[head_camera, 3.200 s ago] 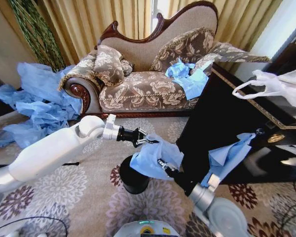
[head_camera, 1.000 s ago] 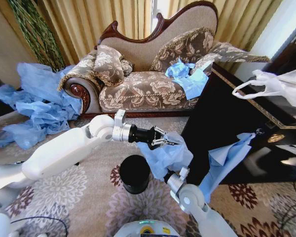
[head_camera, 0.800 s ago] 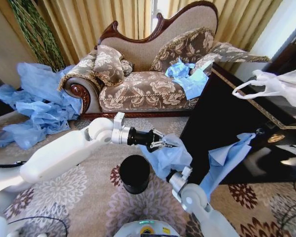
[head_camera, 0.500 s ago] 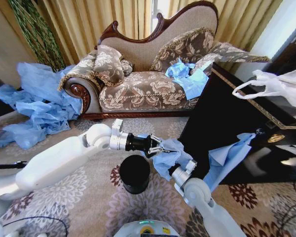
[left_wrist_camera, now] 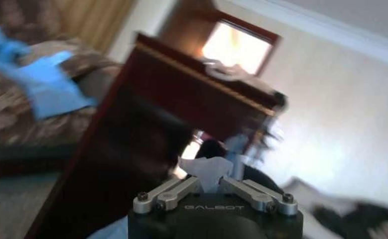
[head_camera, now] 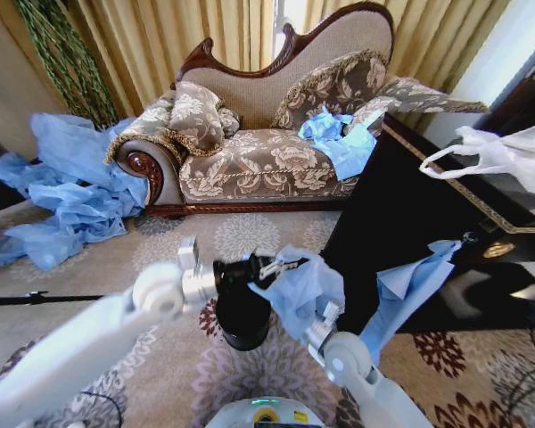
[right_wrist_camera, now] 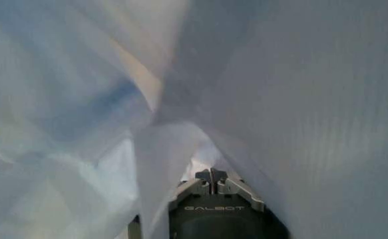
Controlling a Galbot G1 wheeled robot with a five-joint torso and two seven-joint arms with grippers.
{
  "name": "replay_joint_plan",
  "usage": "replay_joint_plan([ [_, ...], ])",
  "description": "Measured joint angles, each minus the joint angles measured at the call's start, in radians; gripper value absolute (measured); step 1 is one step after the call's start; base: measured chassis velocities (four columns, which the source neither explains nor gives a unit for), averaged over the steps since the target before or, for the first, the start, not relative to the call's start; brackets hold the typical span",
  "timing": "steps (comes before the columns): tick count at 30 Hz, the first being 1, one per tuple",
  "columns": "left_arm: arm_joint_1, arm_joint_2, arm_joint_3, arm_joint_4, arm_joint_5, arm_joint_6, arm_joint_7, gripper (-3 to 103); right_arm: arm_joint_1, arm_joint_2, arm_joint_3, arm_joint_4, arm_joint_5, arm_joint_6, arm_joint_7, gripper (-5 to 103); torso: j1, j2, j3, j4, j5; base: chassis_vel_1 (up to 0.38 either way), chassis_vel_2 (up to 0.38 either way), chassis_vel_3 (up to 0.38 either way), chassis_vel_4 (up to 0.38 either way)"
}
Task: Place a garbage bag over the trash bin.
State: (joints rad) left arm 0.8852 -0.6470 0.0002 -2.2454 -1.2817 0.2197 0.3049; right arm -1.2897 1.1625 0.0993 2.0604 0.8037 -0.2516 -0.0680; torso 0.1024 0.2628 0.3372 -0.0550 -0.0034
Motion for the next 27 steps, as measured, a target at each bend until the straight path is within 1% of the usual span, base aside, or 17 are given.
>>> replay_joint_plan([
  [1, 0.013, -0.019, -0.002, 0.014, -0.009, -0.005, -0.009, 0, -0.004, 0.004, 0.000, 0.002, -0.008, -0.004, 0.012, 0, 0.000, 0.000, 0.000, -0.0020, -0.0012, 0.000, 0.000, 0.000, 0.000],
  [2, 0.013, -0.019, -0.002, 0.014, -0.009, -0.005, -0.009, 0, -0.004, 0.004, 0.000, 0.002, -0.008, -0.004, 0.012, 0, 0.000, 0.000, 0.000, -0.0020, -0.0012, 0.000, 0.000, 0.000, 0.000],
  [3, 0.043, -0.042, -0.012, 0.033, -0.018, -0.031, -0.040, 0, 0.013, 0.006, -0.018, -0.004, -0.011, -0.011, 0.031, 0, 0.000, 0.000, 0.000, -0.0016, 0.0007, 0.000, 0.000, 0.000, 0.000],
  [4, 0.080, -0.067, -0.032, 0.052, -0.020, -0.048, -0.058, 0, 0.040, 0.004, -0.045, -0.015, -0.011, -0.017, 0.049, 0, 0.000, 0.000, 0.000, -0.0001, 0.0007, 0.000, 0.000, 0.000, 0.000],
  [6, 0.092, -0.077, -0.039, 0.059, -0.020, -0.054, -0.063, 0, 0.055, 0.002, -0.061, -0.023, -0.009, -0.019, 0.059, 0, 0.000, 0.000, 0.000, 0.0000, 0.0002, 0.000, 0.000, 0.000, 0.000],
  [8, 0.128, -0.112, -0.061, 0.095, -0.014, -0.075, -0.086, 0, 0.096, -0.008, -0.097, -0.046, 0.005, -0.021, 0.078, 0, 0.000, 0.000, 0.000, 0.0008, -0.0003, 0.000, 0.000, 0.000, 0.000],
  [9, 0.140, -0.129, -0.068, 0.115, -0.006, -0.085, -0.109, 0, 0.114, -0.018, -0.115, -0.059, 0.013, -0.021, 0.086, 0, 0.000, 0.000, 0.000, 0.0004, -0.0003, 0.000, 0.000, 0.000, 0.000],
  [11, 0.144, -0.135, -0.070, 0.120, -0.004, -0.086, -0.121, 0, 0.117, -0.020, -0.119, -0.062, 0.014, -0.021, 0.086, 0, 0.000, 0.000, 0.000, 0.0002, -0.0003, 0.000, 0.000, 0.000, 0.000],
  [13, 0.162, -0.159, -0.080, 0.134, -0.003, -0.090, -0.197, 0, 0.129, -0.033, -0.136, -0.071, 0.018, -0.021, 0.092, 0, 0.000, 0.000, 0.000, -0.0006, 0.0003, 0.000, 0.000, 0.000, 0.000],
  [14, 0.162, -0.159, -0.080, 0.134, -0.003, -0.090, -0.197, 0, 0.129, -0.033, -0.136, -0.071, 0.018, -0.021, 0.092, 0, 0.000, 0.000, 0.000, -0.0006, 0.0003, 0.000, 0.000, 0.000, 0.000],
  [16, 0.188, -0.182, -0.089, 0.143, -0.010, -0.101, -0.308, 0, 0.142, -0.044, -0.153, -0.074, 0.025, -0.021, 0.100, 0, 0.000, 0.000, 0.000, -0.0002, -0.0001, 0.000, 0.000, 0.000, 0.000],
  [17, 0.201, -0.190, -0.094, 0.147, -0.016, -0.107, -0.344, 0, 0.153, -0.046, -0.161, -0.076, 0.028, -0.022, 0.105, 0, 0.000, 0.000, 0.000, -0.0003, 0.0000, 0.000, 0.000, 0.000, 0.000],
  [18, 0.201, -0.190, -0.094, 0.147, -0.016, -0.107, -0.344, 0, 0.153, -0.046, -0.161, -0.076, 0.028, -0.022, 0.105, 0, 0.000, 0.000, 0.000, -0.0003, 0.0000, 0.000, 0.000, 0.000, 0.000],
  [20, 0.231, -0.205, -0.111, 0.159, -0.033, -0.117, -0.380, 0, 0.180, -0.048, -0.180, -0.085, 0.036, -0.031, 0.119, 0, 0.000, 0.000, 0.000, -0.0003, 0.0001, 0.000, 0.000, 0.000, 0.000],
  [22, 0.238, -0.211, -0.116, 0.163, -0.041, -0.118, -0.384, 0, 0.191, -0.048, -0.187, -0.089, 0.038, -0.038, 0.124, 0, 0.000, 0.000, 0.000, -0.0003, 0.0000, 0.000, 0.000, 0.000, 0.000],
  [24, 0.246, -0.244, -0.125, 0.187, -0.098, -0.127, -0.392, 0, 0.247, -0.042, -0.228, -0.119, 0.048, -0.073, 0.152, 0, 0.000, 0.000, 0.000, 0.0000, -0.0002, 0.000, 0.000, 0.000, 0.000],
  [27, 0.232, -0.262, -0.123, 0.207, -0.121, -0.136, -0.392, 0, 0.286, -0.034, -0.264, -0.149, 0.048, -0.095, 0.186, 0, 0.000, 0.000, 0.000, -0.0003, 0.0001, 0.000, 0.000, 0.000, 0.000],
])
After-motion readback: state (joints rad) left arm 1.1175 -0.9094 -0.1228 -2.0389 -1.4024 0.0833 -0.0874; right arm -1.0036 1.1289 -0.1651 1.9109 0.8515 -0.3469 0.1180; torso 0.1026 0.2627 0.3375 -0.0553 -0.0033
